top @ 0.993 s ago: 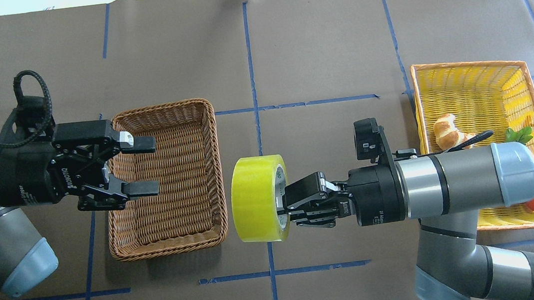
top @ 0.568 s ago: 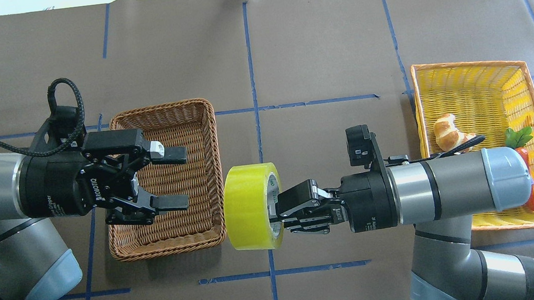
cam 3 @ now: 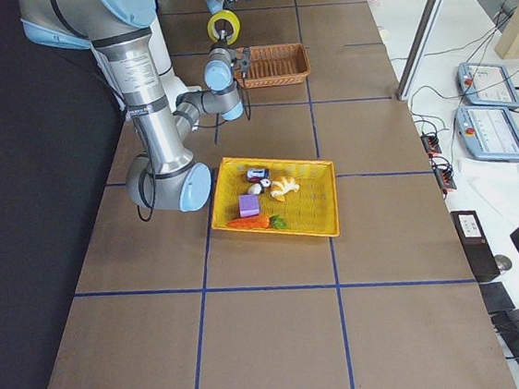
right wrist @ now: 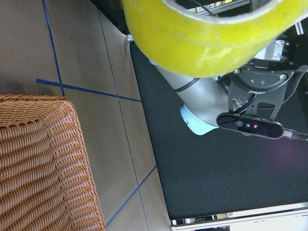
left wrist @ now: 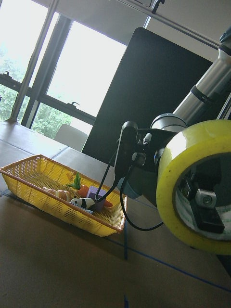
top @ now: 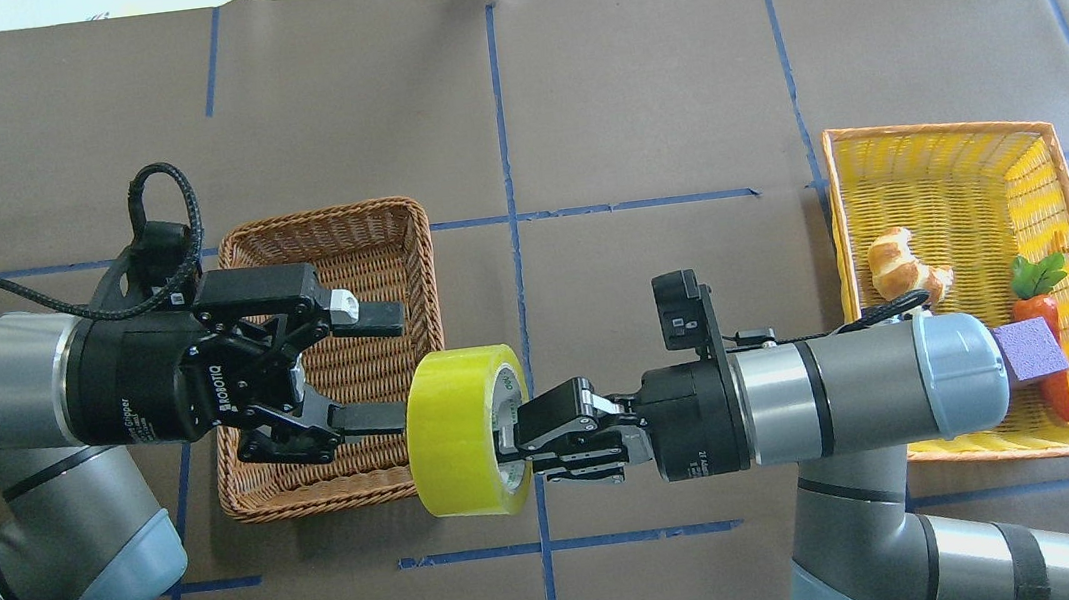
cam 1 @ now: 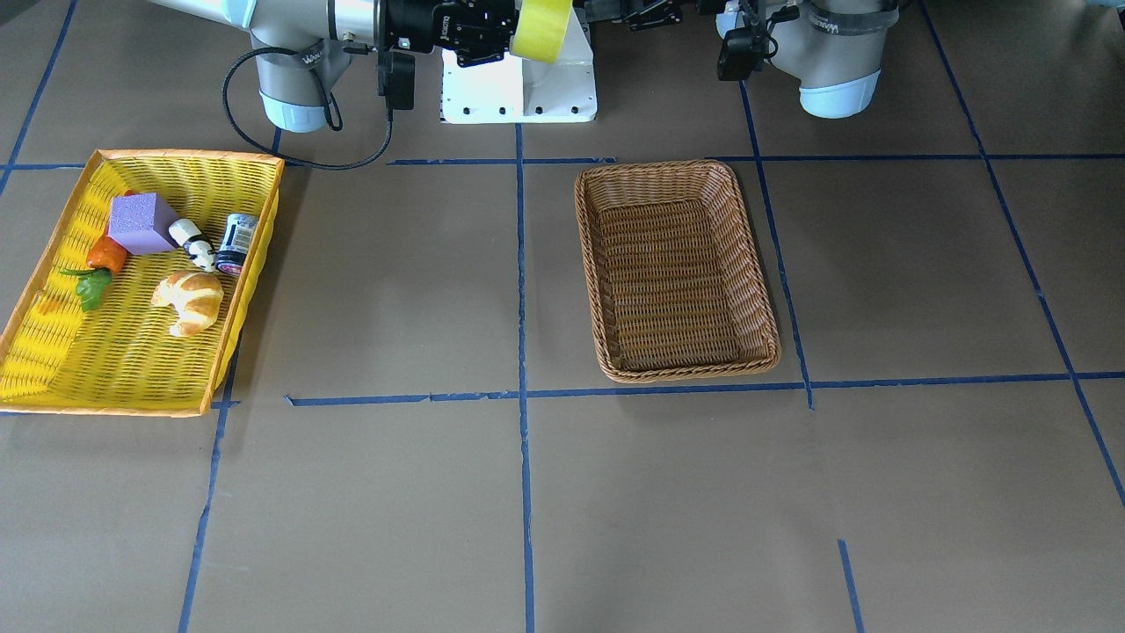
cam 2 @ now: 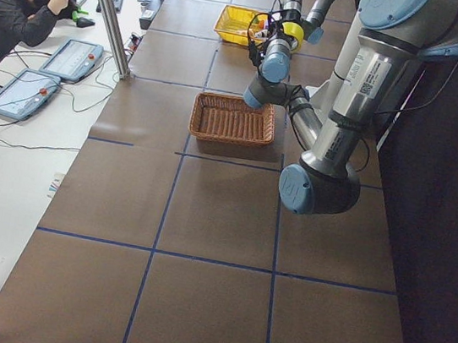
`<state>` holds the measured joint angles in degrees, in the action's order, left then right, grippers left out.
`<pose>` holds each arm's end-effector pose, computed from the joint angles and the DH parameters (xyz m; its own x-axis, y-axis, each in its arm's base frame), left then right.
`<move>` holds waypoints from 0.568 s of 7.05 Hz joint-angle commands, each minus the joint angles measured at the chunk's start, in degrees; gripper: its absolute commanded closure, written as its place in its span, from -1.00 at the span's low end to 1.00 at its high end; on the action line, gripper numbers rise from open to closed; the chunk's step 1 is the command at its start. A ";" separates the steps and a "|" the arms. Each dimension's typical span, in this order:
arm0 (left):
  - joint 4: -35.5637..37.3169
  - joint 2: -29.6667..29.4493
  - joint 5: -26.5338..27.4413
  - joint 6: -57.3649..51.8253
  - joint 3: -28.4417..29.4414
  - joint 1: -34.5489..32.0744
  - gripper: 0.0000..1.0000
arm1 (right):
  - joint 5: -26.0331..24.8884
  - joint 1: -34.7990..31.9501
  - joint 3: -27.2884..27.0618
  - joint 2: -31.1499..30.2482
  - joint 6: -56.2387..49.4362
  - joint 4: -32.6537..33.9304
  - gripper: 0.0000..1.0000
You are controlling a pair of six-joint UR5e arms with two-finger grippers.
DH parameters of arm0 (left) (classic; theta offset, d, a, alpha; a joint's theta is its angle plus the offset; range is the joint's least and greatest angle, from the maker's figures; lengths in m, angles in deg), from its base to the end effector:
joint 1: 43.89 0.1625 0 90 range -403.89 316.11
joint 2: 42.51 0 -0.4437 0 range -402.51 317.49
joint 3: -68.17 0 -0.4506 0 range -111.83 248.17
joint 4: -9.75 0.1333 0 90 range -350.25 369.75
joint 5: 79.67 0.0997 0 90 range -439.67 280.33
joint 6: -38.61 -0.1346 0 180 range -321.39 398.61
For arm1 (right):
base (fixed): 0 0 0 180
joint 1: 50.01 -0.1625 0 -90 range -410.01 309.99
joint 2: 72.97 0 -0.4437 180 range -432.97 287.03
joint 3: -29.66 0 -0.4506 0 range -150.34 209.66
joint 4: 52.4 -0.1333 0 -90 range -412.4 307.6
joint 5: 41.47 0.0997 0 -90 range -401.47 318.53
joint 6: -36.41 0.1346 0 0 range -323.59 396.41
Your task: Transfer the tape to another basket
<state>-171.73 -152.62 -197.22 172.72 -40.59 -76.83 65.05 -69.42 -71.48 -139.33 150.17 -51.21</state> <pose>0.4060 -0.3477 0.1431 -0.5198 -0.3985 -0.7556 -0.2445 0.9169 -0.3154 -0.5347 -0.2891 0.1575 -0.5159 0.2278 0.8258 0.1231 0.9737 -0.1916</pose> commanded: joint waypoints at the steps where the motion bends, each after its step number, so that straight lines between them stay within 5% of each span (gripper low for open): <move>1: -0.02 -0.89 2.92 -0.07 0.30 1.99 -1.00 | -0.96 0.60 0.25 0.44 -0.03 0.04 0.95; 4: 0.24 -1.07 3.29 -0.07 0.48 3.23 -1.00 | -1.67 0.69 0.25 1.57 -0.12 2.05 0.95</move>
<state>-171.56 -153.65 -194.03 172.65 -40.16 -74.12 63.57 -68.77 -71.24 -138.35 150.09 -50.30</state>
